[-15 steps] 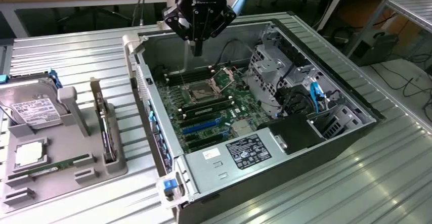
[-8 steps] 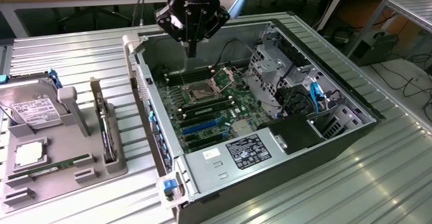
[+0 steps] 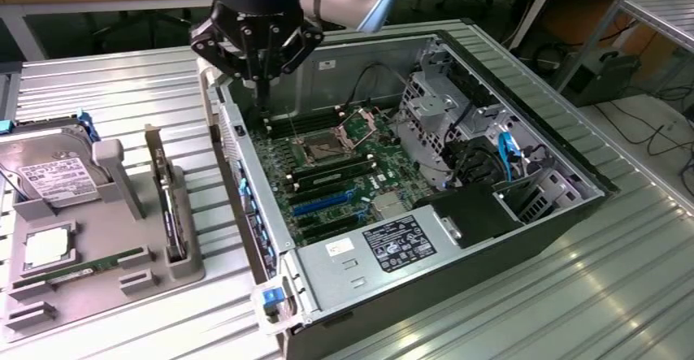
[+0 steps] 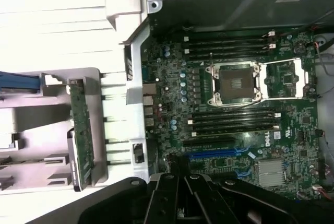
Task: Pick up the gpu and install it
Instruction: 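Reach for the gpu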
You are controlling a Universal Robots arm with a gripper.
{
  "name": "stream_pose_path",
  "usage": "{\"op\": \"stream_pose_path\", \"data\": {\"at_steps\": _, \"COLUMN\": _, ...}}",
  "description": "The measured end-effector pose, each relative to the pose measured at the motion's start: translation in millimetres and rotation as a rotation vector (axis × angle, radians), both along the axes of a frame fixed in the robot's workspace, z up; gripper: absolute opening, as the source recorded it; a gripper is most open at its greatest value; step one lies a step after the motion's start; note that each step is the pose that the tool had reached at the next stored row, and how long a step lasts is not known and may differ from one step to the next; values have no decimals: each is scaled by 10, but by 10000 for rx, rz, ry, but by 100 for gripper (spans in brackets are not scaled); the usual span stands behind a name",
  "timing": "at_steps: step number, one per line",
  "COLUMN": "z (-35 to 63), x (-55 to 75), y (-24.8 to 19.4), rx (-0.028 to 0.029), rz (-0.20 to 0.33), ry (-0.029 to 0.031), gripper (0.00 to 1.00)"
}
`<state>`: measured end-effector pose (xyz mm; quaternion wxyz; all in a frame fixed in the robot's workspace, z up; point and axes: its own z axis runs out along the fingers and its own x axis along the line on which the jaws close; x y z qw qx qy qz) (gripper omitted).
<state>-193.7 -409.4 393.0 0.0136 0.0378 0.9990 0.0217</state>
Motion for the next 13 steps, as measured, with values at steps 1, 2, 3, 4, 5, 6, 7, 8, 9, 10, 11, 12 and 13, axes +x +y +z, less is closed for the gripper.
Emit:
{"op": "stream_pose_path", "data": {"at_steps": 1, "z": -2, "x": -56, "y": -10, "rx": 1, "rz": 0, "ry": -1, "gripper": 11}}
{"op": "stream_pose_path", "data": {"at_steps": 2, "z": -4, "x": -118, "y": -20, "rx": 1, "rz": 0, "ry": -1, "gripper": 11}}
{"op": "stream_pose_path", "data": {"at_steps": 3, "z": -6, "x": -164, "y": -27, "rx": -1, "rz": 1, "ry": 0, "gripper": 11}}
{"op": "stream_pose_path", "data": {"at_steps": 4, "z": -10, "x": -216, "y": -34, "rx": 0, "rz": 1, "ry": 0, "gripper": 11}}
{"op": "stream_pose_path", "data": {"at_steps": 5, "z": -16, "x": -265, "y": -41, "rx": 0, "rz": -1, "ry": 0, "gripper": 11}}
{"op": "stream_pose_path", "data": {"at_steps": 6, "z": -21, "x": -307, "y": -46, "rx": 0, "rz": 0, "ry": -1, "gripper": 11}}
{"op": "stream_pose_path", "data": {"at_steps": 7, "z": -28, "x": -359, "y": -52, "rx": -2, "rz": 1, "ry": -1, "gripper": 11}}
{"op": "stream_pose_path", "data": {"at_steps": 8, "z": -33, "x": -395, "y": -56, "rx": -4, "rz": 2, "ry": 0, "gripper": 11}}
{"op": "stream_pose_path", "data": {"at_steps": 9, "z": -42, "x": -444, "y": -61, "rx": -8, "rz": 0, "ry": 0, "gripper": 11}}
{"op": "stream_pose_path", "data": {"at_steps": 10, "z": -50, "x": -490, "y": -65, "rx": -12, "rz": 0, "ry": 0, "gripper": 11}}
{"op": "stream_pose_path", "data": {"at_steps": 11, "z": -58, "x": -536, "y": -69, "rx": -16, "rz": -1, "ry": -1, "gripper": 11}}
{"op": "stream_pose_path", "data": {"at_steps": 12, "z": -68, "x": -598, "y": -75, "rx": -25, "rz": 1, "ry": 0, "gripper": 11}}
{"op": "stream_pose_path", "data": {"at_steps": 13, "z": -78, "x": -651, "y": -80, "rx": -32, "rz": 1, "ry": 0, "gripper": 11}}
